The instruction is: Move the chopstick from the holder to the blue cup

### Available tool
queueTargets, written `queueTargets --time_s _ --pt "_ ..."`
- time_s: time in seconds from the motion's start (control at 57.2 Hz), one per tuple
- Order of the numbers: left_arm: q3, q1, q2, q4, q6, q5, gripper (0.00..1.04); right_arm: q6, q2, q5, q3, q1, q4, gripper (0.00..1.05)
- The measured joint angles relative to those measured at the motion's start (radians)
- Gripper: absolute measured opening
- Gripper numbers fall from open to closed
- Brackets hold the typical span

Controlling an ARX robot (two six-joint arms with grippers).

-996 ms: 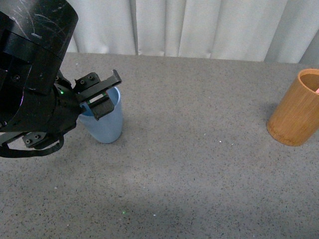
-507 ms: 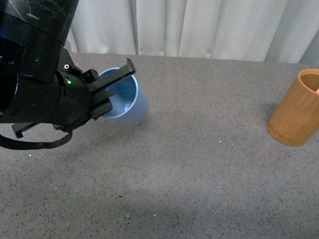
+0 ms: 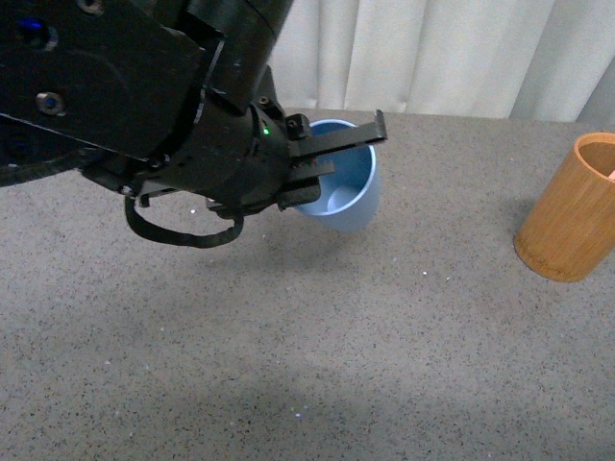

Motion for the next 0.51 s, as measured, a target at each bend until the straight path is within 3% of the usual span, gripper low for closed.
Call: queueTargets --time_s 0.507 --pt "0.067 -0.027 0.089 -0.058 0.126 -0.034 0.04 0.0 0.0 0.0 0.0 0.0 0.0 0.95"
